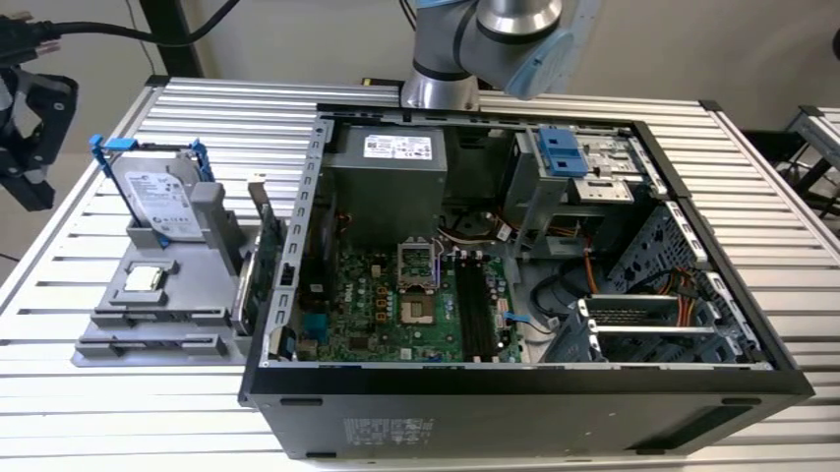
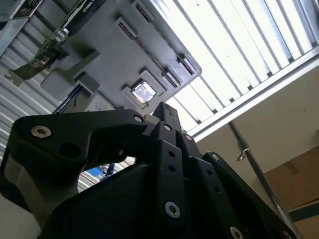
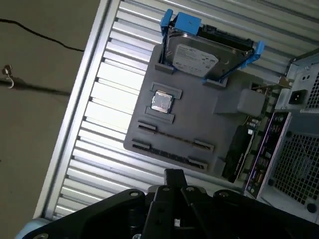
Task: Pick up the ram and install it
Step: 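Pick up the ram and move it above insertion slot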
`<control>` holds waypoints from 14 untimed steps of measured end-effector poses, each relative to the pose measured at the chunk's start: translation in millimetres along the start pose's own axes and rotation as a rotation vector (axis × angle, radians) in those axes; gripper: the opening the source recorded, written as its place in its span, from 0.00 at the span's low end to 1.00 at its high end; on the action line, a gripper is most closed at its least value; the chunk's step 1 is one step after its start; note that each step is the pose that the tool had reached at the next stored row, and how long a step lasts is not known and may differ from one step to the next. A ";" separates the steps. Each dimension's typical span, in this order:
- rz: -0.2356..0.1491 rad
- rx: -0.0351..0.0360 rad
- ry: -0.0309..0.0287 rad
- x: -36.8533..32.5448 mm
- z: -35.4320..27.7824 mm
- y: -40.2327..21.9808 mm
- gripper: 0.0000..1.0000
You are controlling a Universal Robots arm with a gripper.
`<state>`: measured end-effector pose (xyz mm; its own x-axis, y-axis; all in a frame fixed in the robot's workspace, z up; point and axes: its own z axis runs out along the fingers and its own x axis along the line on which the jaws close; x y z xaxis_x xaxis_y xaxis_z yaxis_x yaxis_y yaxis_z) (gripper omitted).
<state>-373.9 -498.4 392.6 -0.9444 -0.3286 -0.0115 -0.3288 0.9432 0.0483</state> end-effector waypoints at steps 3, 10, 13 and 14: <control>-0.055 -0.0006 0.0026 0.0 0.0 0.0 0.00; -0.183 -0.0021 0.0089 0.0 0.0 0.0 0.00; -0.236 -0.0026 0.0112 0.0 0.0 0.0 0.00; -0.255 -0.0027 0.0119 0.0 0.0 0.0 0.00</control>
<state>-373.9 -498.4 392.6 -0.8306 -0.5567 -0.0119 -0.5566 0.8294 0.0481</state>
